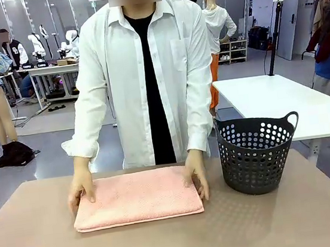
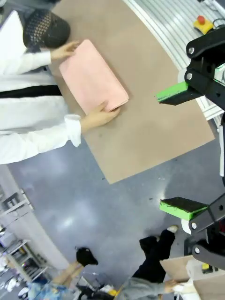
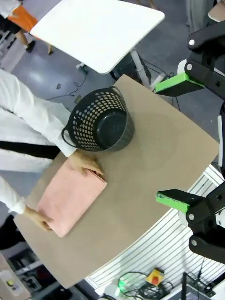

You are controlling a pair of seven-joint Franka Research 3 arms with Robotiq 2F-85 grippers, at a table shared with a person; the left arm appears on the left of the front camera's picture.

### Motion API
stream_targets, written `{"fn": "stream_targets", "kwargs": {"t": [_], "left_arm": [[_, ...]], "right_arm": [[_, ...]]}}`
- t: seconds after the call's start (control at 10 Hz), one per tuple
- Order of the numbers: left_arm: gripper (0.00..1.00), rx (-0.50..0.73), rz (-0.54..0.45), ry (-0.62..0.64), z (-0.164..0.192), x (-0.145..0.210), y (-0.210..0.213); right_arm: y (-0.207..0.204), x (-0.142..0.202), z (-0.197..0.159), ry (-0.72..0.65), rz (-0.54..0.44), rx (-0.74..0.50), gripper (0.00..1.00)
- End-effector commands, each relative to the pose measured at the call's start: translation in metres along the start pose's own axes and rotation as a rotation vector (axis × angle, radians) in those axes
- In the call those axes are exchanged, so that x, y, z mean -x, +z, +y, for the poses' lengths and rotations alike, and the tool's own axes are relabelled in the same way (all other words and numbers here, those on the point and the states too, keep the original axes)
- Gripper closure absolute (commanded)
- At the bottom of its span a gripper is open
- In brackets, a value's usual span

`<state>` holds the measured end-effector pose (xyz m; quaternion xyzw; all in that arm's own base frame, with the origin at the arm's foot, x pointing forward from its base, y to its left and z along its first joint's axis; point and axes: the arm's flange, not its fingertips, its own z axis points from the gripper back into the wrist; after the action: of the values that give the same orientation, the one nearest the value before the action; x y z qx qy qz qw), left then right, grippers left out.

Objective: Fold the towel.
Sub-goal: Release the end of the 100 cm Hotel Towel you were holding.

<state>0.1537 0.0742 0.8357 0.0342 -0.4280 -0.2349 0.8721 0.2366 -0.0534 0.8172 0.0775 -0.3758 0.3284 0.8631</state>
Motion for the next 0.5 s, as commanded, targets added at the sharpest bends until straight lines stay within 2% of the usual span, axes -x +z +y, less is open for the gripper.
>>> {"fn": "stream_targets", "kwargs": {"t": [0.0,0.1,0.2,0.4], "left_arm": [[0.0,-0.016,-0.026,0.047,-0.001,0.006,-0.004],[0.0,-0.038,-0.023,0.03,-0.002,0.006,-0.002],[0.0,0.002,-0.004,0.017,0.001,0.005,-0.001],[0.0,0.002,-0.004,0.017,0.001,0.005,-0.001]], "right_arm": [[-0.005,0.02,0.006,-0.055,-0.013,0.039,0.0],[-0.008,0.02,0.005,-0.043,0.002,0.018,0.0],[0.004,0.011,0.002,-0.02,-0.009,0.015,0.0],[0.004,0.011,0.002,-0.02,-0.009,0.015,0.0]]}}
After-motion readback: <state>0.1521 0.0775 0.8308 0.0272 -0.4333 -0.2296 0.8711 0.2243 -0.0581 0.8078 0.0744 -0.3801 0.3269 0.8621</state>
